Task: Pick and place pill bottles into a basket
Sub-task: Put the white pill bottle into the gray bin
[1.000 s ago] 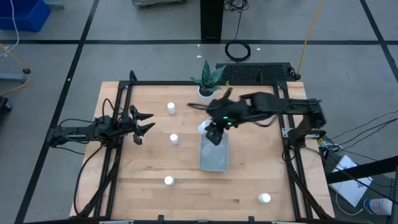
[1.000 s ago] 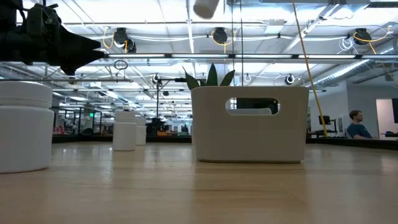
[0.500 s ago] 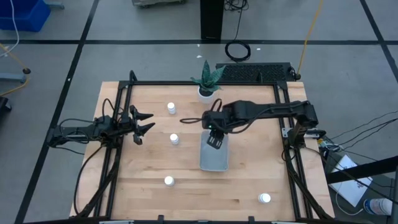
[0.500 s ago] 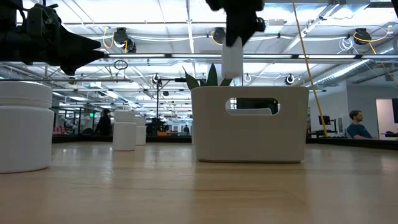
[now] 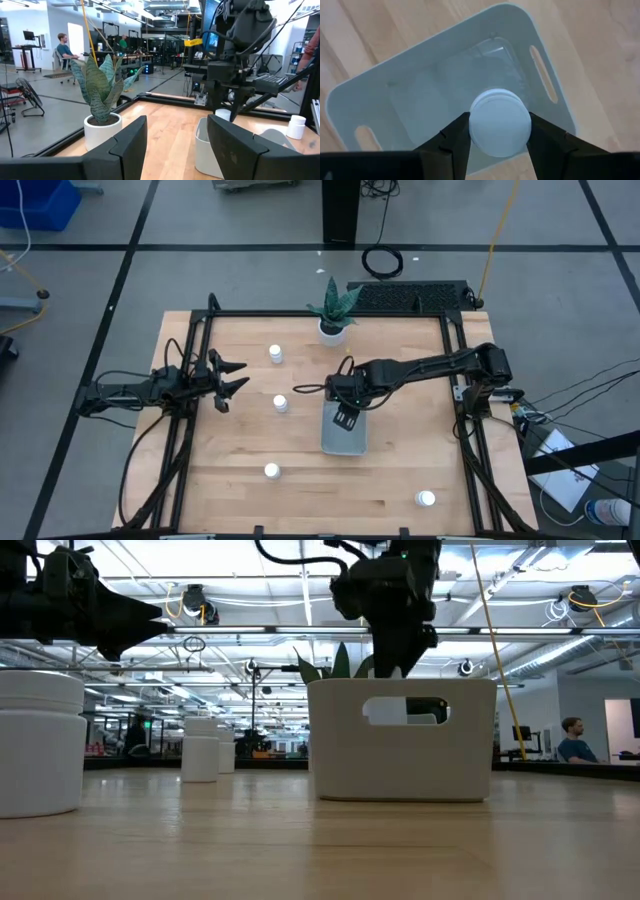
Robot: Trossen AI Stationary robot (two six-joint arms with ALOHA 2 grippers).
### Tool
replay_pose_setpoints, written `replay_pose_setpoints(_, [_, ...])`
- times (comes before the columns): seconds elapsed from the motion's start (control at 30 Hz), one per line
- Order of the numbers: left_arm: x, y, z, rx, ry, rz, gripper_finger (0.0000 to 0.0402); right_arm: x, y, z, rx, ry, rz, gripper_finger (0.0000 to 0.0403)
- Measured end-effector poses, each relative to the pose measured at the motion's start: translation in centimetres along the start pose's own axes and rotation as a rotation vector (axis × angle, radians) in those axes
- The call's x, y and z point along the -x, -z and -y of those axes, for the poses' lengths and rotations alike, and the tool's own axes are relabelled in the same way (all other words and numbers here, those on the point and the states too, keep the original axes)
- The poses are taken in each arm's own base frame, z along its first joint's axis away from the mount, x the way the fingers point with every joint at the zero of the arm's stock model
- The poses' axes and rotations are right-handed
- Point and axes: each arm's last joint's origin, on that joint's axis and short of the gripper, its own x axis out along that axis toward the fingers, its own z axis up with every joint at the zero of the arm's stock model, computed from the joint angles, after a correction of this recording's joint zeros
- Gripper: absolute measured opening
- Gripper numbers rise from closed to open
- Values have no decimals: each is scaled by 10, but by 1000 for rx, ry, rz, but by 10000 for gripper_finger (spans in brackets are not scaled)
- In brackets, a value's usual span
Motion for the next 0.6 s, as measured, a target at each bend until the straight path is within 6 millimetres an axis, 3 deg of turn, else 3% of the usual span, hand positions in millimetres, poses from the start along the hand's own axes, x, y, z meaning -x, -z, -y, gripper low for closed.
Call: replay_pose_setpoints(0.6, [0, 0, 0, 0, 0, 0, 212, -41, 21, 10, -28, 8, -48, 156])
